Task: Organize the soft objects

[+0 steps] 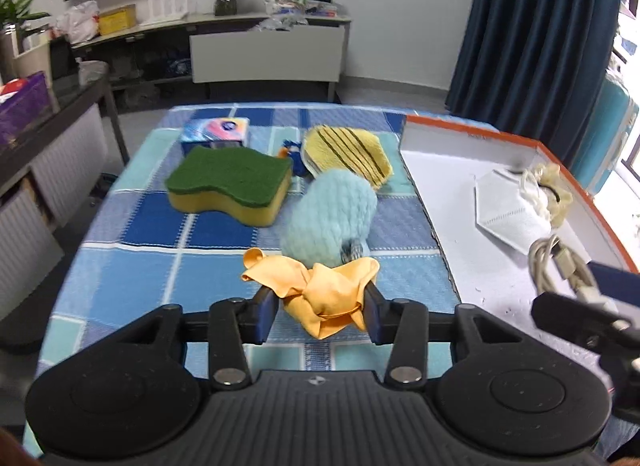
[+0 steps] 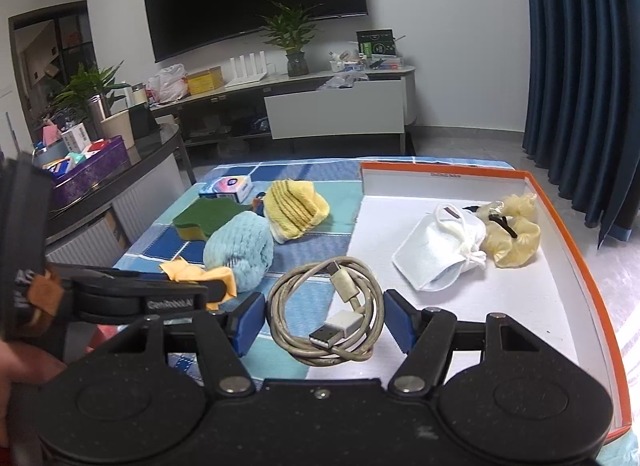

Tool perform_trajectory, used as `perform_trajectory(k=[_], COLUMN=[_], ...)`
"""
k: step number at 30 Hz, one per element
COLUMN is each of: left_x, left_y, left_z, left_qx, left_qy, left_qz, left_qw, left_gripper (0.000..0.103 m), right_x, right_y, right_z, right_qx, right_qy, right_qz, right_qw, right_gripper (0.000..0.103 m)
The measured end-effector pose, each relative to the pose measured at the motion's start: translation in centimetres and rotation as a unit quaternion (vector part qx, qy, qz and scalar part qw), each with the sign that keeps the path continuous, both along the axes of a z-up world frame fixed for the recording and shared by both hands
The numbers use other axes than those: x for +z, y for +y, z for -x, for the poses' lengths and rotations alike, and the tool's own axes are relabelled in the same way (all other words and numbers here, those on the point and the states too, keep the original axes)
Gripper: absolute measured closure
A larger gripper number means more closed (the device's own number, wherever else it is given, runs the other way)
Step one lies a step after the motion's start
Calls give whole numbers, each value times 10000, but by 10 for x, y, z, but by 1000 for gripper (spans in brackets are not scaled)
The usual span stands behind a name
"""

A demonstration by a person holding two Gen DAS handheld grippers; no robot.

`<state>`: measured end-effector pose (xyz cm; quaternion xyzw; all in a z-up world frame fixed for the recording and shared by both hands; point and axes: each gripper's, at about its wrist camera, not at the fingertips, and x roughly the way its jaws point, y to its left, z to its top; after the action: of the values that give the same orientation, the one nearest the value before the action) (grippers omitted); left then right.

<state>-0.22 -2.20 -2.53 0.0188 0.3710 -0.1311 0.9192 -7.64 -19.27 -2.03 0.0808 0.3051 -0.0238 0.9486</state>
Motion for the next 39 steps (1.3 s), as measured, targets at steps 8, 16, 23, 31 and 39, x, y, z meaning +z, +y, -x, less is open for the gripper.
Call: perform_trajectory(k=[8,16,23,31,39], left_x=[20,30,39,41,43], left_y=[11,17,17,13,7], left_z=[18,38,46,52,54], left_qx=[225,332,321,290,204], left_qy=[-138,-195,-276,-318,-323], left_qz=[-13,44,125,140,200], left_qw=[9997,9992,9990,9990,9991], left_gripper=[59,59,59,59,58], right_x=[12,21,27,32,34], right_y=[9,12,13,11,2], right_z=[6,13,18,22,28], right_qx=[127,173,214,190,84], right_qy=[-118,-214,-266,-333,-374], right_qz=[8,-12,0,13,10], right_qw=[9998,9996,9994,9993,9993], right_gripper=[25,25,25,25,25])
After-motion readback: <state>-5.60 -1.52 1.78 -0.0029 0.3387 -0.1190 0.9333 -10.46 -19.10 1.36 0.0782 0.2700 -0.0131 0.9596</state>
